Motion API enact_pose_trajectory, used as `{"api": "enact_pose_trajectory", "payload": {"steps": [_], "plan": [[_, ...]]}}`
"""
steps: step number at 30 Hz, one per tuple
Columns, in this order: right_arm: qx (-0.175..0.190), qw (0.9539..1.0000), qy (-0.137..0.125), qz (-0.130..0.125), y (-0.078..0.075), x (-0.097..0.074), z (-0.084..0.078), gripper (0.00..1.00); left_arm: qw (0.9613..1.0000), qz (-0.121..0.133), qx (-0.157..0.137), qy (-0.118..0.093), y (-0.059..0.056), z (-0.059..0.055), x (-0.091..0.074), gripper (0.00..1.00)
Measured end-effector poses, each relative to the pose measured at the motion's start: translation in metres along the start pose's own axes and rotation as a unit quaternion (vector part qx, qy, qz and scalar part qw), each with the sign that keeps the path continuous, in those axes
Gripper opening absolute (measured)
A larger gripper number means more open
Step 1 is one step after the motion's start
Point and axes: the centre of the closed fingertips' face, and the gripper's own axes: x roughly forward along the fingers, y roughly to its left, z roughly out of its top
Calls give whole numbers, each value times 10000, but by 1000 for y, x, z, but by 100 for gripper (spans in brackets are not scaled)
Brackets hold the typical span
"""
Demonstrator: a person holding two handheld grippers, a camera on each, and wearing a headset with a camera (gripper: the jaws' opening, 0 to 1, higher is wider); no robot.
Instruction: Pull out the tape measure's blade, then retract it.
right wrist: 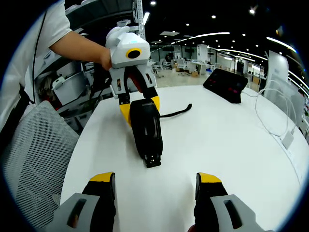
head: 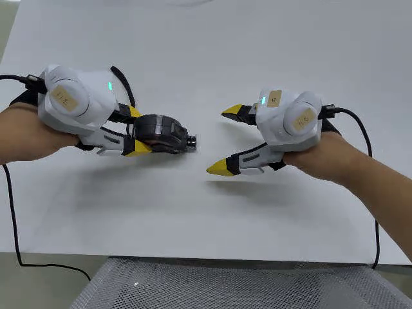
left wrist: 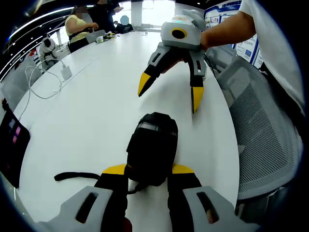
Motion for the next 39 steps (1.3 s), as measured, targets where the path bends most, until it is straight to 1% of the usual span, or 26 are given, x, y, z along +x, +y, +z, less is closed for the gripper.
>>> {"api": "enact_pose_trajectory", "payload": {"steps": [2, 9, 19, 21, 23, 27, 31, 34, 39], "plan": [[-43, 10000, -12, 69, 2, 3, 1, 61, 10000, 6, -21, -3, 0, 0, 0, 27], [-185, 9998, 23, 98, 1, 14, 1, 55, 10000, 0, -16, 22, 0, 0, 0, 27], [-334, 9994, 24, 120, -4, 25, -1, 43, 10000, -5, -8, 33, 0, -1, -1, 27], [-322, 9994, 20, 124, -5, 27, 0, 42, 10000, -10, -7, 36, -1, -1, -1, 27], [-395, 9991, 5, 132, -5, 28, 0, 36, 10000, -12, -6, 36, -1, -1, 0, 27], [-463, 9988, 16, 153, -6, 32, 0, 33, 10000, -12, -2, 38, -1, -1, 0, 27], [-520, 9985, -2, 184, -5, 34, 1, 26, 10000, -13, 5, 40, -1, -1, 0, 27], [-578, 9982, 8, 171, -5, 36, 3, 23, 10000, -12, 18, 50, -1, -1, 0, 27], [-618, 9979, -15, 218, -3, 38, 5, 19, 10000, -13, 15, 51, -1, -1, 0, 27]]}}
